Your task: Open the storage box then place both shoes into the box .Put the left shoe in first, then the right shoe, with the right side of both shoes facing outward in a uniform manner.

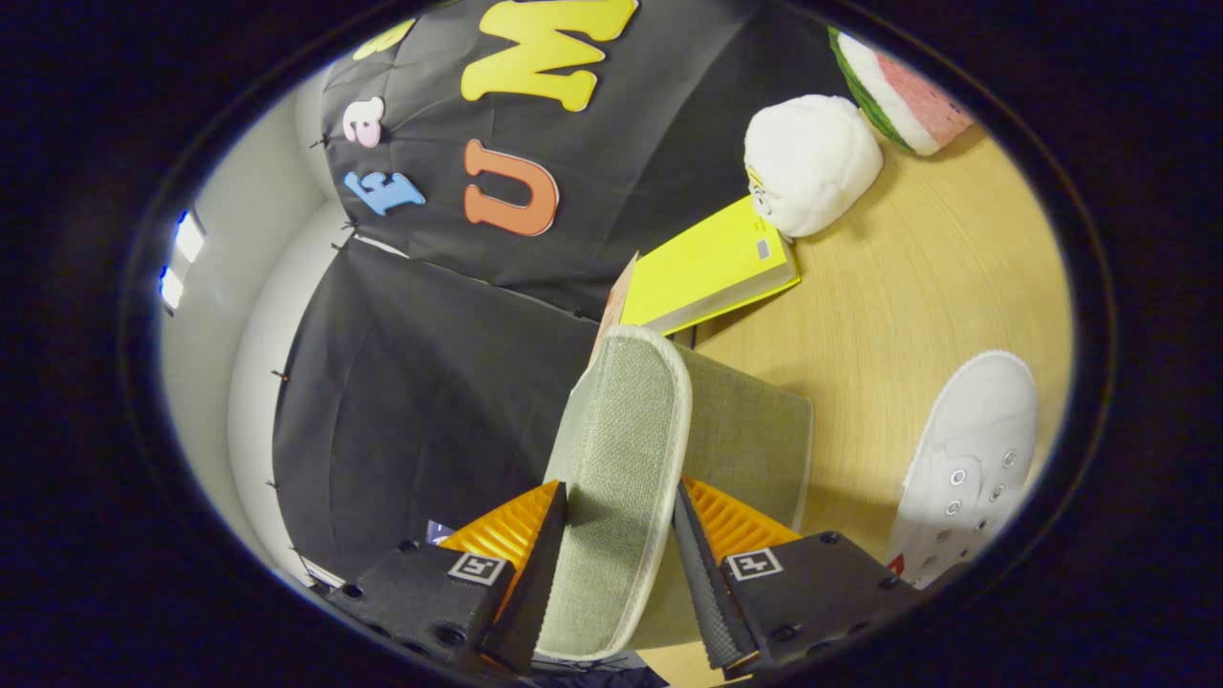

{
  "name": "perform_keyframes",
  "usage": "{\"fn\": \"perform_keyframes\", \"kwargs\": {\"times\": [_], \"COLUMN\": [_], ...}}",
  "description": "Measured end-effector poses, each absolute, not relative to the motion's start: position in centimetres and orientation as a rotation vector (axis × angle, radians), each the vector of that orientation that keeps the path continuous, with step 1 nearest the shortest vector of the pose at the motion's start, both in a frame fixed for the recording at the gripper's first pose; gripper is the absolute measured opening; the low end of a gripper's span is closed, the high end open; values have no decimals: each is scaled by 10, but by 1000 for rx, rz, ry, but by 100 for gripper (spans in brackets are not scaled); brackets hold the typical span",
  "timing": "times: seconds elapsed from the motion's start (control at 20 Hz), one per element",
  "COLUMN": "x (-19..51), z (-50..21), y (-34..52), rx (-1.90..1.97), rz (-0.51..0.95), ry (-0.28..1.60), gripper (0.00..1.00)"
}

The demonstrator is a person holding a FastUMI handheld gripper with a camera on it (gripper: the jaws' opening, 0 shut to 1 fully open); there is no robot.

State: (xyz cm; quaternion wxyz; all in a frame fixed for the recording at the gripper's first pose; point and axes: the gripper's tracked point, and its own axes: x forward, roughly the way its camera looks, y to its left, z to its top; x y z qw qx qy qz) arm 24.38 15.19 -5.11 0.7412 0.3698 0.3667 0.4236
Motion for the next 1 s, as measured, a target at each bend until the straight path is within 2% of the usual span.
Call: {"fn": "perform_keyframes", "kwargs": {"times": [0.1,0.15,0.25,0.4,0.5,0.55,0.85,1.0], "x": [242,244,234,230,227,226,222,217], "z": [-47,-42,-40,-35,-31,-29,-3,18], "y": [139,137,136,134,133,133,137,145], "rx": [819,818,796,783,787,788,784,770], "rz": [906,911,935,934,943,940,913,910], "ry": [781,758,751,741,744,745,722,705], "gripper": [67,54,39,33,27,21,11,11]}}
